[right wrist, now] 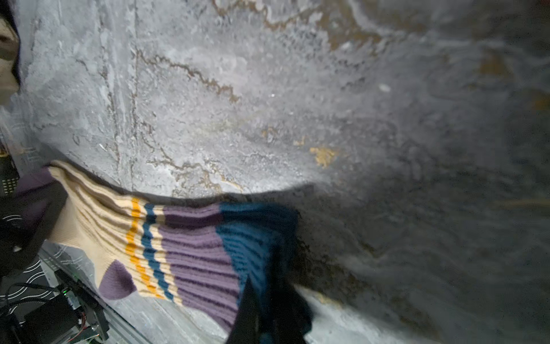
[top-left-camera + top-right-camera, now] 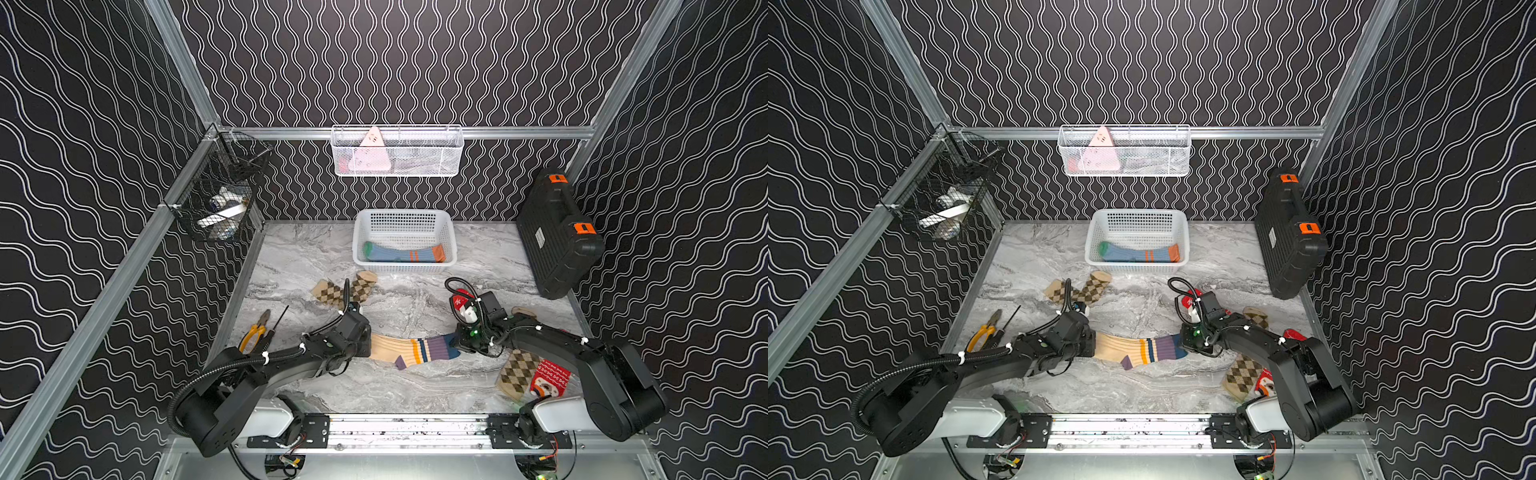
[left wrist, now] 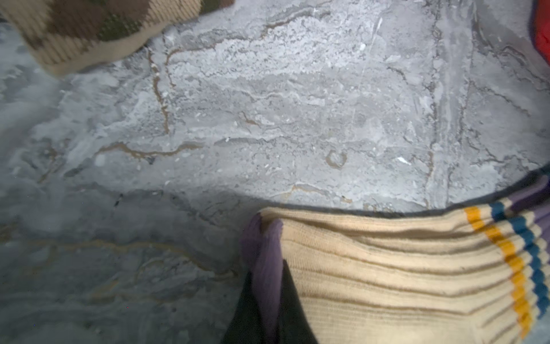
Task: Place the socks together as a pair
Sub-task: Pick up a pair of socks from the center of the board.
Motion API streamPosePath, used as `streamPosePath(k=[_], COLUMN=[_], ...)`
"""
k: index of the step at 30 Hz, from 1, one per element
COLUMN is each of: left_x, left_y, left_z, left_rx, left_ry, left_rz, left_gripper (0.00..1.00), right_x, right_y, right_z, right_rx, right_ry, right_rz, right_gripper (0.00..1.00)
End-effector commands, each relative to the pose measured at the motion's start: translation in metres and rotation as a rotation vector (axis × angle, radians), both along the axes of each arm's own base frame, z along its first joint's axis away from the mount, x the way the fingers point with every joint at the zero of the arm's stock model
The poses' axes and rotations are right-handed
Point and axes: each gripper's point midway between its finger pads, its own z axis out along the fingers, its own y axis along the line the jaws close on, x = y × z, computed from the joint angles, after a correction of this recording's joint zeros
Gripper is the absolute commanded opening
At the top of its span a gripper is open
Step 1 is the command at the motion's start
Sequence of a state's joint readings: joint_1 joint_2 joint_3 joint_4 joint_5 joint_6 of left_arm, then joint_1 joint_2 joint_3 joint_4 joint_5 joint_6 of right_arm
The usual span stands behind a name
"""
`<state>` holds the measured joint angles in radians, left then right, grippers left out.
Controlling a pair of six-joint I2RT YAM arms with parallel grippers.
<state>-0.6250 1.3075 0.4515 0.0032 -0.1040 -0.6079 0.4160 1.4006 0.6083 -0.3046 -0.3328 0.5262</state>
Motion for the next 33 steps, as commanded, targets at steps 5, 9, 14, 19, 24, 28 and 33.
streamPosePath(k=[5, 9, 14, 19, 24, 28, 33], left_x=[0.001, 0.009, 0.027, 0.057, 0.100, 0.136, 0.184], left_y=[0.006, -0.001, -0.017, -0.029, -0.033, -0.026, -0.013], left_z=[0.024, 0.038, 0.072, 0.127, 0.172, 0.190, 0.209], left_rx=[0.011, -0.006, -0.039, -0.038, -0.055, -0.056, -0.049], left_ry=[-0.032, -0.054, -0.105, -0.199, -0.270, -0.296, -0.337], left_rz=[0.017, 0.004, -0.021, -0.032, -0.022, 0.003, 0.035], left_gripper=[0.12, 0.04, 0.00, 0.00, 0.00, 0.00, 0.00], right_x=[0.017, 0.029, 0.044, 0.068, 0.102, 0.135, 0.188], right_y=[-0.008, -0.005, -0.003, 0.000, 0.003, 0.005, 0.000], right_z=[0.020, 0.035, 0.066, 0.108, 0.153, 0.187, 0.212], right_rx=[-0.050, -0.045, -0.040, -0.033, -0.012, 0.030, 0.067], right_ry=[-0.061, -0.089, -0.150, -0.229, -0.297, -0.355, -0.409], right_rz=[-0.023, -0.020, -0.015, -0.009, -0.012, -0.032, -0.076], right_gripper=[0.00, 0.00, 0.00, 0.00, 0.00, 0.00, 0.00])
